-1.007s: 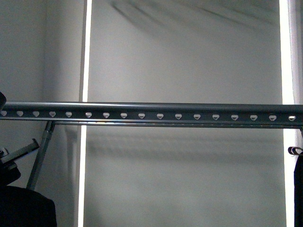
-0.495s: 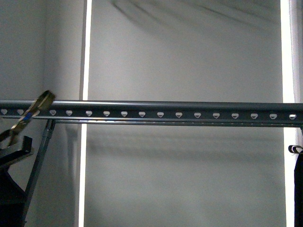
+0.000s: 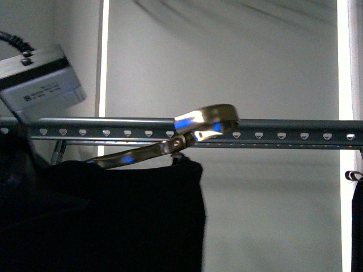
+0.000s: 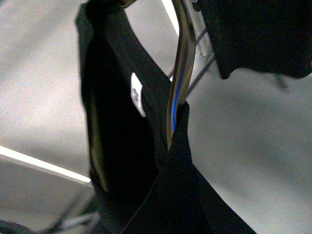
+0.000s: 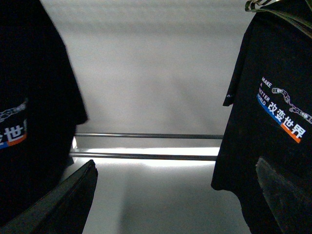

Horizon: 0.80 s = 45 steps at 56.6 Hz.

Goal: Hang clothes on hanger

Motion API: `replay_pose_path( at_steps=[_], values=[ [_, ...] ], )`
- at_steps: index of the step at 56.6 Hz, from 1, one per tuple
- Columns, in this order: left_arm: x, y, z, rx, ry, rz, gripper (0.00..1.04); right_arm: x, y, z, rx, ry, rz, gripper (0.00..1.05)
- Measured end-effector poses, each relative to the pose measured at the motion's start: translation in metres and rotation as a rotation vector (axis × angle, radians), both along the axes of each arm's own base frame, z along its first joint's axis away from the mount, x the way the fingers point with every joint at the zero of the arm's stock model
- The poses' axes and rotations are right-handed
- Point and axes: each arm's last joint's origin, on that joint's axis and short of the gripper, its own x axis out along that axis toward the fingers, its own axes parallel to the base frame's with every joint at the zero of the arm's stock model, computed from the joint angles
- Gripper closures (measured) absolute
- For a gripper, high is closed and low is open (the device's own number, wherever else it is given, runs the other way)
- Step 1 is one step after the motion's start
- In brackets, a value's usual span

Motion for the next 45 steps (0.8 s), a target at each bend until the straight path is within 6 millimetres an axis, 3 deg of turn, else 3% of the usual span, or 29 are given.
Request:
replay_pose_path(
  at_steps=[22,32,45],
  values=[
    [0.041,-0.044,-0.002,0.566,-0.482,-0.275,1.00,0.000,0.000,0.000,0.000,0.000,0.000,0.07],
    [0.048,-0.069,0.004,0.584,-0.623,-0.349,1.00,0.000,0.000,0.000,0.000,0.000,0.000,0.07],
    [0.048,-0.072,0.006,0.585,-0.644,-0.360,1.00,0.000,0.000,0.000,0.000,0.000,-0.002,0.07]
  ],
)
